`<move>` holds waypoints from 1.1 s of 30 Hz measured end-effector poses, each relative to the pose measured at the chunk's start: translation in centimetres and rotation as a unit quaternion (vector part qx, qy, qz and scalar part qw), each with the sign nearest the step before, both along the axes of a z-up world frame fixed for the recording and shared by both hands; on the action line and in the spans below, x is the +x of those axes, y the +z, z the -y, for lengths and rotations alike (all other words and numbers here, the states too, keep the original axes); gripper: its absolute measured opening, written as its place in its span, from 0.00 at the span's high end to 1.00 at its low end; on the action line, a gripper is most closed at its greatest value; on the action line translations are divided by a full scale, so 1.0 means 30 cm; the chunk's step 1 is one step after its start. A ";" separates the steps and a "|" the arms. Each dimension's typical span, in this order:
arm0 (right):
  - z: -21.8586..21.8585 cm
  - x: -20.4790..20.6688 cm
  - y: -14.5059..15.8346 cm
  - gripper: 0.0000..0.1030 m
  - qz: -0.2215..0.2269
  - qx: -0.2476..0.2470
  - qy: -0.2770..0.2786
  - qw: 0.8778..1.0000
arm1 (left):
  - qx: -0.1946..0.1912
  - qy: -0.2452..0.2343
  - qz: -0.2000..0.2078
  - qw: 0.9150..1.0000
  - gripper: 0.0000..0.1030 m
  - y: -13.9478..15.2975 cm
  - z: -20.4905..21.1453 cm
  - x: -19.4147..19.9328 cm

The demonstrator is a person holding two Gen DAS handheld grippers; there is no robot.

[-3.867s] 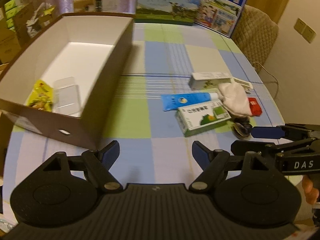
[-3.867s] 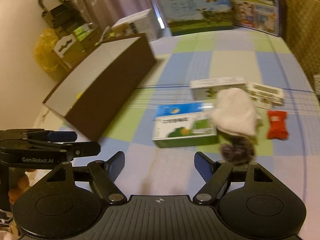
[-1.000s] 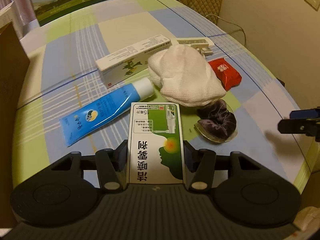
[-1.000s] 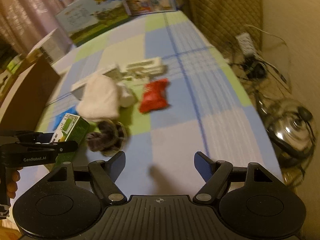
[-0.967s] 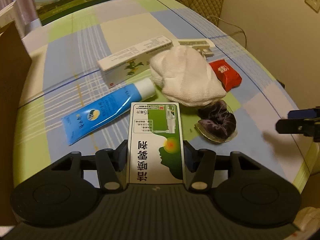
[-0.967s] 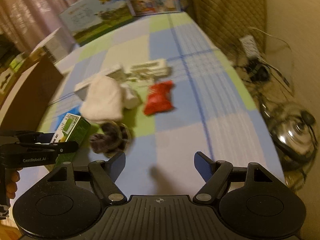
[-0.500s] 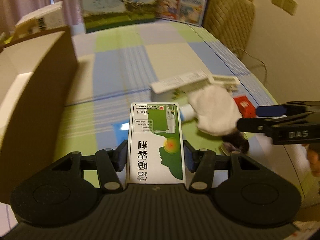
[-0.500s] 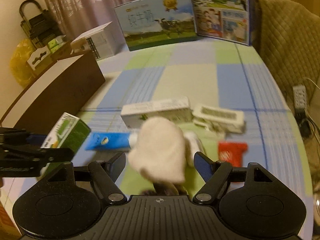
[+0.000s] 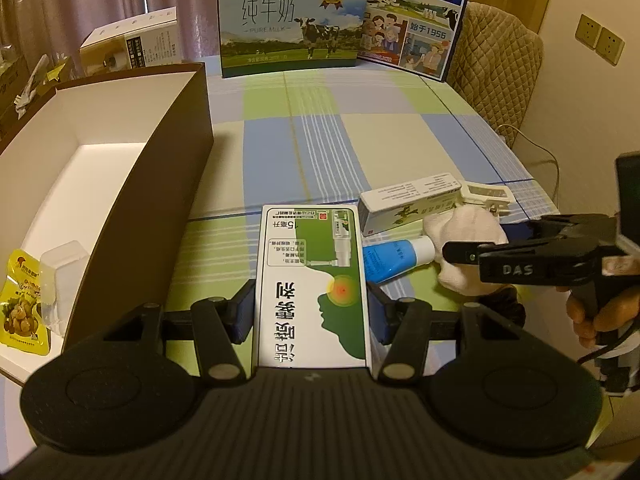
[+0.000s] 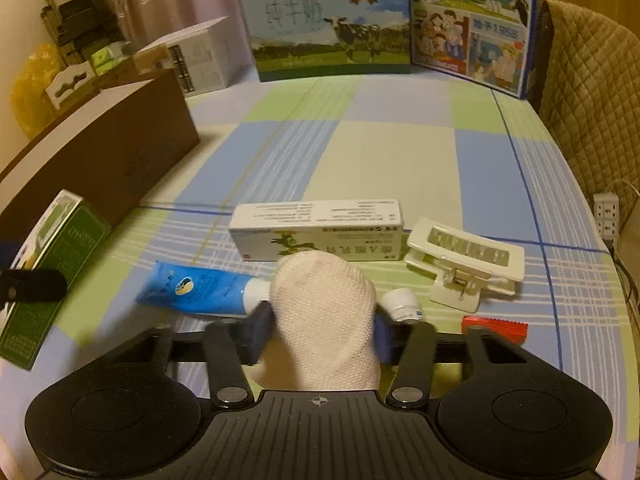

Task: Organize objects
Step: 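Grasp the green-and-white medicine box with the left gripper while the right gripper grasps the white cloth, then carry the medicine box and white cloth with both tools over the box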

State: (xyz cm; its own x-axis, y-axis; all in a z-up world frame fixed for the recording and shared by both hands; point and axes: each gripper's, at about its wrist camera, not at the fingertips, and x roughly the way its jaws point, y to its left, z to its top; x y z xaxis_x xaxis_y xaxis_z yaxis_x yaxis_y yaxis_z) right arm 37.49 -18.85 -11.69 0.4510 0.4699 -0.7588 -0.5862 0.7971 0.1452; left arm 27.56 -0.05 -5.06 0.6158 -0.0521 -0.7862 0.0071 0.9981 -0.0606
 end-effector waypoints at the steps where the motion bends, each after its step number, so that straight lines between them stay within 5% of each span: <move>1: -0.002 -0.008 0.004 0.67 0.004 -0.002 0.004 1.000 | -0.001 -0.001 0.000 1.000 0.51 0.001 -0.002 -0.001; 19: -0.121 -0.191 0.299 0.71 0.022 0.052 0.015 0.998 | -0.028 -0.033 0.056 0.998 0.51 0.145 -0.075 -0.042; 33: -0.493 -0.395 0.468 0.71 0.033 0.121 0.109 0.986 | -0.033 0.007 0.111 0.993 0.51 0.327 -0.361 -0.184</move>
